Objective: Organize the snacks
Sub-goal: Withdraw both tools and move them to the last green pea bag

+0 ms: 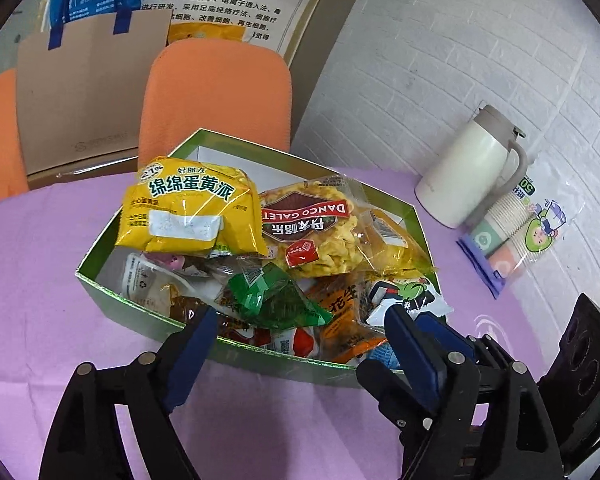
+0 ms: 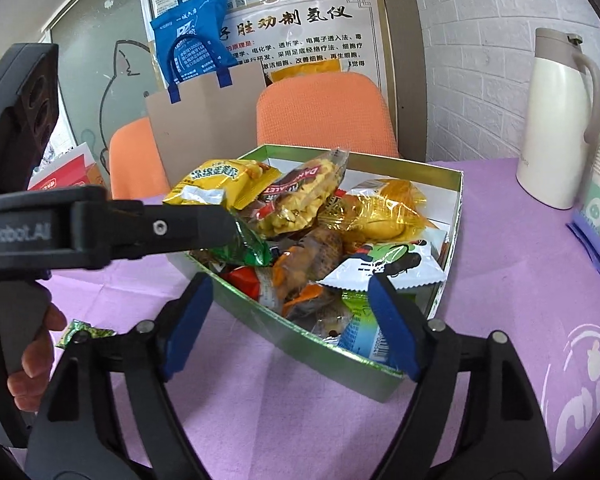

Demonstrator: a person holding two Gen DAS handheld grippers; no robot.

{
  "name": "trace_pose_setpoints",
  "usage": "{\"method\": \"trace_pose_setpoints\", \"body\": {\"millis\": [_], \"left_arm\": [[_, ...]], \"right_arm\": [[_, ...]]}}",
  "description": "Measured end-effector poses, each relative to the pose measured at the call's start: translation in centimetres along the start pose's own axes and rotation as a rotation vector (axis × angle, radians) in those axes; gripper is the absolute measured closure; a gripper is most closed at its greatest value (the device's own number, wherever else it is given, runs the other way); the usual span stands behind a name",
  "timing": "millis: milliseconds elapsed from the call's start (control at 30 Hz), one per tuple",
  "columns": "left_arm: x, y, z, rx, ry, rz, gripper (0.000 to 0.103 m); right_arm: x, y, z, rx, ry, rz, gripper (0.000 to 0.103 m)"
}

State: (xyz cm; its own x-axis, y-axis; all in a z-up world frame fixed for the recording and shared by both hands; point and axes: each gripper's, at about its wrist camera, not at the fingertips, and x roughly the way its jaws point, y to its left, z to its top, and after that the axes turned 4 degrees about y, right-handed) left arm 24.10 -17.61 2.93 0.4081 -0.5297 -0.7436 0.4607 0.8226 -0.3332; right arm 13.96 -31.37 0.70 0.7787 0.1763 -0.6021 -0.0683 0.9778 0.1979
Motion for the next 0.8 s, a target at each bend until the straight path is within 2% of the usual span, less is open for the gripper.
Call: {"method": "trace_pose_setpoints", "body": {"millis": [100, 233, 467, 633, 800], "left_arm": [[-1.3, -0.3, -0.4, -0.006, 0.002, -0.015, 0.012], [-3.6, -0.9, -1.5, -0.004, -0.013, -0.015, 0.012], [-8.4, -0.2, -5.3, 0.014, -0.011, 0.071, 0.012], [-11.4, 3.3, -10.0, -0.078, -0.026, 0.106, 0.012], [-12.1, 8.1, -13.8, -0.201, -0.032, 0.128, 0.012]], "right_arm": [[-1.0, 0.4, -0.1, 0.001, -0.008, 0.021, 0.017], [-2.5, 1.3, -0.7, -0.002, -0.005, 0.049, 0.004], [-4.4, 3.7, -3.3, -0.027, 0.011, 0.127, 0.001], [-4.1, 6.2, -6.0, -0.089, 0.063, 0.158, 0.001], [-3.5, 8.0, -8.1, -0.112, 0.099, 0.179, 0.001]]}}
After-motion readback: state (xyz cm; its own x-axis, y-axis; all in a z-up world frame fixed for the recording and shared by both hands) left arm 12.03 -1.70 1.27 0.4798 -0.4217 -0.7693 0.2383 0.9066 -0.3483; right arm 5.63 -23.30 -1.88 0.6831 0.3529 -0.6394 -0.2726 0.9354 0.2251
